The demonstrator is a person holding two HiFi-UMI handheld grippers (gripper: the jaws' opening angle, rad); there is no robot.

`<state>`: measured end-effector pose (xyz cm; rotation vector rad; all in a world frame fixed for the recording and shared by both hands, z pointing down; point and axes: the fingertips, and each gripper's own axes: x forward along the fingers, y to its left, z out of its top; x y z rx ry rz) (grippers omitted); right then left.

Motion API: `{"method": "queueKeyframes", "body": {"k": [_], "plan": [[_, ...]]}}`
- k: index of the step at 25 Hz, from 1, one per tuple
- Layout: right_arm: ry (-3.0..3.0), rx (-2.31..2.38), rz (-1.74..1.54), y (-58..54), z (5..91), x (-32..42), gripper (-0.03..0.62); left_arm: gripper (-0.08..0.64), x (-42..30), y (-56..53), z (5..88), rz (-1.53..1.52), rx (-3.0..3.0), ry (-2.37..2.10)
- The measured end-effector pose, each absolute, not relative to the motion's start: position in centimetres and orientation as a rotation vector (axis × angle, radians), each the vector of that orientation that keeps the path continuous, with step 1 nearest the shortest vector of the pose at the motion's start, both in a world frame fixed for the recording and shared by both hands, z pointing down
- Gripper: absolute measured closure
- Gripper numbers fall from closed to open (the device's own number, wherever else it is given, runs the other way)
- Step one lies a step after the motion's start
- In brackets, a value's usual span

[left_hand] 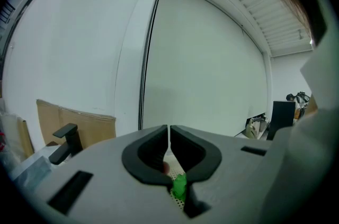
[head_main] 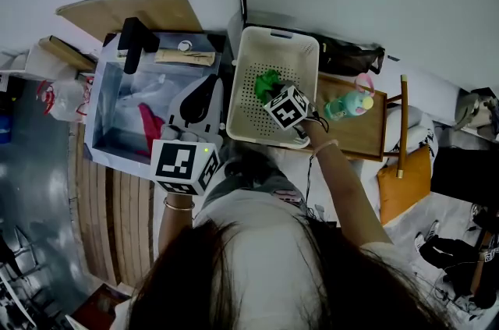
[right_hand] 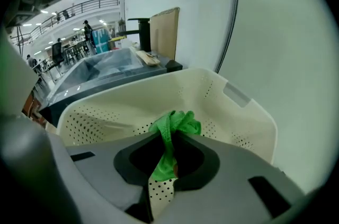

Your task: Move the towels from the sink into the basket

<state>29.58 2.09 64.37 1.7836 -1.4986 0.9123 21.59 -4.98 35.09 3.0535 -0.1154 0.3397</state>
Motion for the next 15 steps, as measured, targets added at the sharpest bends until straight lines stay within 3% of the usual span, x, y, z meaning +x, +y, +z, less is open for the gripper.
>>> {"method": "queueKeyframes", "body": {"k": [3,7,15], "plan": [[-1.452,1.750,0.952,2.2,66.0,29.8,0.520,0.540,21.1,-5.7,35.1,0.344,3.050,-0.146],[-1.432,1.739,0.982,2.4,67.0,29.7,0.469,0.540,20.5,-6.5,35.0,0.342,3.048,-0.185],[-1.445,1.891,0.927,1.0,63.2,30.0,0.449,0.540,18.9,-7.9,34.8,0.324,3.037,-0.272]]}}
